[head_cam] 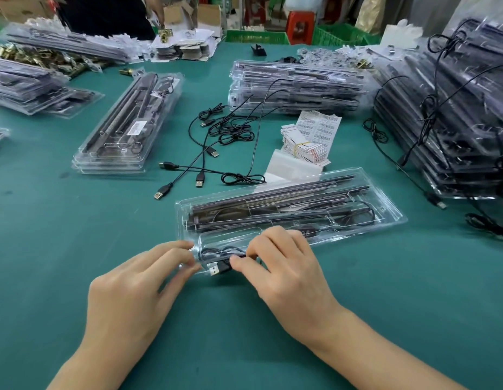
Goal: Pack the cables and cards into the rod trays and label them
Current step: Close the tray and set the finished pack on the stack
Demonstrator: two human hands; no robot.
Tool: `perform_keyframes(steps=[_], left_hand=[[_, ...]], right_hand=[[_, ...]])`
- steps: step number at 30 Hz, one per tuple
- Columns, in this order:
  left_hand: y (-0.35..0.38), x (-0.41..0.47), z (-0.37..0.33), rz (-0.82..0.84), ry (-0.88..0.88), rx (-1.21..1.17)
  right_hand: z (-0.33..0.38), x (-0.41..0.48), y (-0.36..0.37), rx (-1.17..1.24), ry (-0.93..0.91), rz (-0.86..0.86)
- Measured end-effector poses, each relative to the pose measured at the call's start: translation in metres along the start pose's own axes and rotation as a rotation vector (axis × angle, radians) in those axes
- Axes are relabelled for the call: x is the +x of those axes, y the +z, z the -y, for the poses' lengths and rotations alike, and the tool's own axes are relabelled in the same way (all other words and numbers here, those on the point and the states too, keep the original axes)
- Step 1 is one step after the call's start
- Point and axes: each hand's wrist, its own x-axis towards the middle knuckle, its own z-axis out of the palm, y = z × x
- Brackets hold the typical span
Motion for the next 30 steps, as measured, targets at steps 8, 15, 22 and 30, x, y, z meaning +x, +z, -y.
perform_keyframes(steps=[8, 15, 22, 30], left_hand=[[-0.001, -0.001, 0.004, 0.028, 0.065, 0.032], [0.005, 0.028, -0.006, 0.174, 0.127, 0.056], [0.014, 0.035, -0.016, 0.303, 0.152, -0.029], [0.013, 0.034, -0.021, 0.286, 0.155, 0.010]], right_hand=[[-0.025, 0.014, 0.008, 0.212, 0.128, 0.197], [-0.032, 0.019, 0.010, 0.249, 0.108, 0.198], [-0.049, 0.011, 0.005, 0.376, 0.059, 0.287], [-0.072, -0.016, -0.010, 0.371, 0.161, 0.260]])
